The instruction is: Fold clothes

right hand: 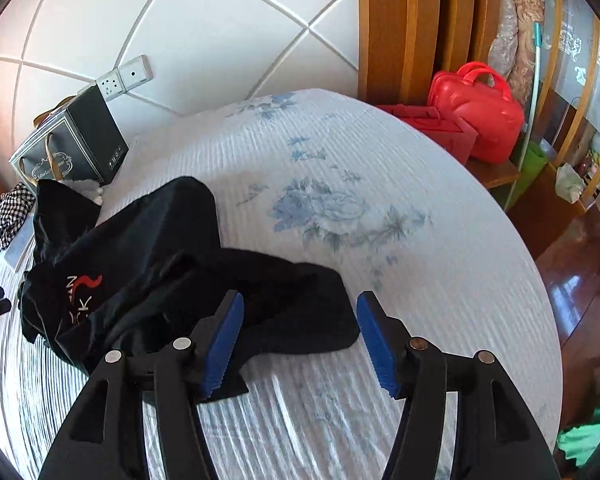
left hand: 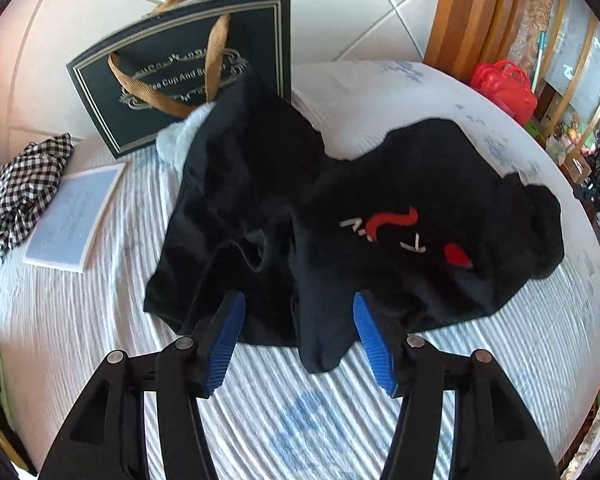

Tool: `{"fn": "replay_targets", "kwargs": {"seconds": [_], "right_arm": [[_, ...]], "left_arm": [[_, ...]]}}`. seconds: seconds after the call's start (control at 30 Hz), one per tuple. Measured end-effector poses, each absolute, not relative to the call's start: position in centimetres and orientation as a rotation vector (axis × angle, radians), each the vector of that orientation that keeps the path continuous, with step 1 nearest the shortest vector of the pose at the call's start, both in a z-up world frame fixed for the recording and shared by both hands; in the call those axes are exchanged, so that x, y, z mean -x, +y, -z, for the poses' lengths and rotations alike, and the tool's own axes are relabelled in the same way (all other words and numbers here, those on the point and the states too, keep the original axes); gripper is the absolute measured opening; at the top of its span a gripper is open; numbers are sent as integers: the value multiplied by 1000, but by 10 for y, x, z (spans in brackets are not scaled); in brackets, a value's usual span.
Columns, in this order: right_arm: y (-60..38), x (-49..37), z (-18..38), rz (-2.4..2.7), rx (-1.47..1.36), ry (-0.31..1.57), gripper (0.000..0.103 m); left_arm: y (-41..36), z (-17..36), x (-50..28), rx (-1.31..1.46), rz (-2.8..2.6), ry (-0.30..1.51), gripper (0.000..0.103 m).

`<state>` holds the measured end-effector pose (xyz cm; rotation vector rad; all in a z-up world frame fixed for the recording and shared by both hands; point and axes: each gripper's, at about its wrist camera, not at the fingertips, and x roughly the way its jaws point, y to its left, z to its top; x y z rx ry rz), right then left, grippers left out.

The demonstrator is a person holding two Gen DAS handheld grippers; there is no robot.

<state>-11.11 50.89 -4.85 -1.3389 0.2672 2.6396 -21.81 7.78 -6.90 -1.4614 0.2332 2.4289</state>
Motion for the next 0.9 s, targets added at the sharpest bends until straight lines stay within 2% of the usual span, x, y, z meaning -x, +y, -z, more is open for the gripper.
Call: {"fn": "replay_targets", "kwargs": {"seconds": [0.07,0.17,0.3,0.33,0.37,0.4,0.43,0.53,0.67,0.7,0.73,0.77,0.9], "right_arm": [[512,101,56,-2612,1365,284,67],[517,95,63,-2583,1396,274,71],[523,99,73,-2550,1448,235,72],[525,102,76,-2551,1457,236,72],[526,105,80,-2552,1466,238,73],[527,109,83,-2554,1472,253,73],[529,114,87,-2564,1480,279,74],[527,134,100,-2571,1510,326,88],[518,163,118,-2538,1586,280,88],[513,167,120,-2547,1601,260,80],[505,167,117,-2570,1597,227,43],[498,168,113,-2592,1591,193,11],[475,155,79,-2689,1480,51,9]], "left_arm": [[82,80,218,1478,-2430,244,58],[88,96,217,1504,-2433,261,58],[97,117,216,1537,-2435,283,57],[99,122,216,1546,-2436,289,53],[101,128,216,1554,-2436,294,39],[102,126,218,1558,-2440,271,18],[102,124,220,1561,-2444,247,10],[100,112,225,1531,-2474,211,7],[81,81,228,1478,-2554,133,7],[74,72,228,1464,-2577,106,7],[70,62,228,1450,-2597,75,7],[61,52,227,1439,-2618,44,7],[30,14,212,1392,-2691,-55,7]]}}
